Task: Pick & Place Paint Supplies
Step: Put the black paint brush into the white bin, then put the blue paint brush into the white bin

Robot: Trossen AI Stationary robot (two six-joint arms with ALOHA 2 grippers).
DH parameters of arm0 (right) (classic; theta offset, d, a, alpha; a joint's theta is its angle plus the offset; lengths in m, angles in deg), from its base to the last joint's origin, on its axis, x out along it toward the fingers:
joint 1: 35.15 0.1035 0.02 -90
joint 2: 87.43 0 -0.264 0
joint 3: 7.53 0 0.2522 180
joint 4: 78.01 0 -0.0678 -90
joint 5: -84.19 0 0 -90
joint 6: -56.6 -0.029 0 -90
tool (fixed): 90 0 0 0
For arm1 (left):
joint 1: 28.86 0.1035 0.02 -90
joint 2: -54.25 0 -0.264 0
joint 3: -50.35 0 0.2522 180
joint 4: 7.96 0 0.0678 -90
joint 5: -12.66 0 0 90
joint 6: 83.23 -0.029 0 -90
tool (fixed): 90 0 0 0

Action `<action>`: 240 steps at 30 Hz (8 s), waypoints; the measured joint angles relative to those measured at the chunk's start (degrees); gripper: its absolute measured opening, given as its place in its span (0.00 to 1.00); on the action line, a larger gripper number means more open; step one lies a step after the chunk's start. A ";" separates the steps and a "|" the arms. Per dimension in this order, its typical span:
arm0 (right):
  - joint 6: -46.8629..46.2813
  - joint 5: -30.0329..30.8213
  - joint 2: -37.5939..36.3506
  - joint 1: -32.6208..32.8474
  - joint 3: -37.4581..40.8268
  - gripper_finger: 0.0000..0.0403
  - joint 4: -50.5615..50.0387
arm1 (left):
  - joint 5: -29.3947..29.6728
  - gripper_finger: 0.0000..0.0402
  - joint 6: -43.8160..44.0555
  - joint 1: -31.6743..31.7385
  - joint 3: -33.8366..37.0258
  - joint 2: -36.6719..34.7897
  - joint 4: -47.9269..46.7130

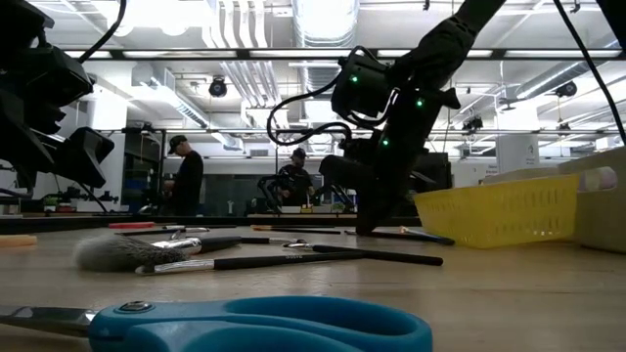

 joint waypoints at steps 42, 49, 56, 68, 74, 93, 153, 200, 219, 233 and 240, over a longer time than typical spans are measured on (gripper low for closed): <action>26.03 -4.67 -24.30 0.88 -3.63 0.05 -18.16 | 0.00 0.75 0.00 -0.01 0.00 -0.02 -0.33; 29.60 -4.53 -33.68 0.85 -2.30 0.05 -21.35 | 0.00 0.75 0.00 0.00 -0.02 -0.02 -0.50; 29.61 -4.55 -40.91 0.82 -1.42 0.05 -28.84 | -0.01 0.75 0.00 -0.01 -0.02 -0.02 -0.52; 26.39 -4.95 -48.55 0.81 -6.99 0.05 -48.48 | -0.02 0.75 0.00 -0.02 -0.02 -0.02 -0.52; 22.61 -6.30 -47.62 0.77 -11.91 0.05 -63.92 | 0.00 0.75 0.00 -0.02 -0.02 -0.02 -0.52; 27.24 -7.87 -46.90 0.81 -6.95 0.05 -72.93 | -0.01 0.75 0.00 -0.01 -0.02 -0.02 -0.52; 14.75 -14.16 -46.93 0.81 12.31 0.34 -62.81 | 0.00 0.75 0.00 -0.01 0.00 -0.02 -0.52; -1.71 -24.25 -12.29 -16.75 -14.76 0.45 -39.74 | 0.00 0.75 0.00 0.00 0.00 -0.02 -0.52; -7.59 -21.14 -0.32 -13.55 -14.51 0.45 -36.09 | 0.00 0.75 0.00 -0.01 0.00 -0.02 -0.52; -6.67 -21.18 3.71 -13.55 -14.49 0.45 -33.85 | 0.00 0.75 0.00 0.00 0.00 -0.02 -0.52; -6.35 -21.00 4.02 -13.57 -14.33 0.30 -34.00 | -0.02 0.75 0.00 0.00 0.00 -0.02 -0.52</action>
